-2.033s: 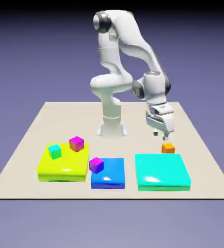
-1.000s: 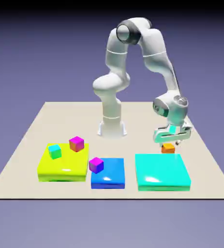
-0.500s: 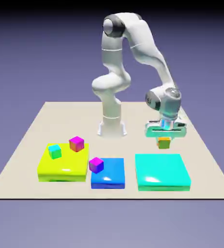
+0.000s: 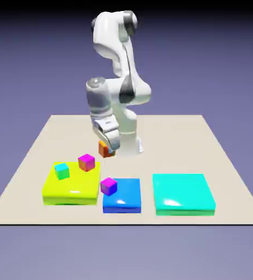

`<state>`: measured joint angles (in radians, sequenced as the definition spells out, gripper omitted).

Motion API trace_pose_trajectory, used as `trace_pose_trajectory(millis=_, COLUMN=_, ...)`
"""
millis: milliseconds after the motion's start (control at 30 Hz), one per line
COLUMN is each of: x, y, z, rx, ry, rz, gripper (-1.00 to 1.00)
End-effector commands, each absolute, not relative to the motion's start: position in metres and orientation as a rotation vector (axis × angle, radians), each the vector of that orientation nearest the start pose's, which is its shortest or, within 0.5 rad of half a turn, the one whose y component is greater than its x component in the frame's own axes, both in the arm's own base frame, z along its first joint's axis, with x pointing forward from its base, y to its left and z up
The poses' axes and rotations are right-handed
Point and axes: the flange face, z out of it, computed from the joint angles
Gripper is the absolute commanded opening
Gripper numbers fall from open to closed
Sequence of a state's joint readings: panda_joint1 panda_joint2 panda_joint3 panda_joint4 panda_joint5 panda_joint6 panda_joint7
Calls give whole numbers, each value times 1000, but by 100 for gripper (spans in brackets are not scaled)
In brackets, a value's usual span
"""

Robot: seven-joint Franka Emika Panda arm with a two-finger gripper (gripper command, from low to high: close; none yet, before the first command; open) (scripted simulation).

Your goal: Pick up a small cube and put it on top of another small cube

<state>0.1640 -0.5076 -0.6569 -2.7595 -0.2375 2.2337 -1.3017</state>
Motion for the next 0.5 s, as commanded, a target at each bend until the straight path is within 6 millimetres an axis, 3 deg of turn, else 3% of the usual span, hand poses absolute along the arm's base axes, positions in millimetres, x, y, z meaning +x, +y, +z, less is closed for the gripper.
trace_pose_trajectory(millis=0, x=309, y=-173, z=330, rx=-2642, ry=-1395, rz=-72, gripper=-100)
trace_pose_trajectory(millis=67, x=279, y=-208, z=331, rx=-2715, ry=-1196, rz=-100, gripper=-100)
trace_pose_trajectory(millis=133, x=278, y=-209, z=331, rx=-2718, ry=-1185, rz=-102, gripper=-100)
trace_pose_trajectory(millis=333, x=277, y=-200, z=263, rx=-2718, ry=-1185, rz=-102, gripper=-100)
trace_pose_trajectory(millis=367, x=277, y=-200, z=262, rx=-2718, ry=-1185, rz=-102, gripper=-100)
trace_pose_trajectory(millis=400, x=277, y=-200, z=262, rx=-2718, ry=-1185, rz=-102, gripper=100)
trace_pose_trajectory(millis=467, x=279, y=-201, z=273, rx=-2714, ry=-1186, rz=-105, gripper=100)
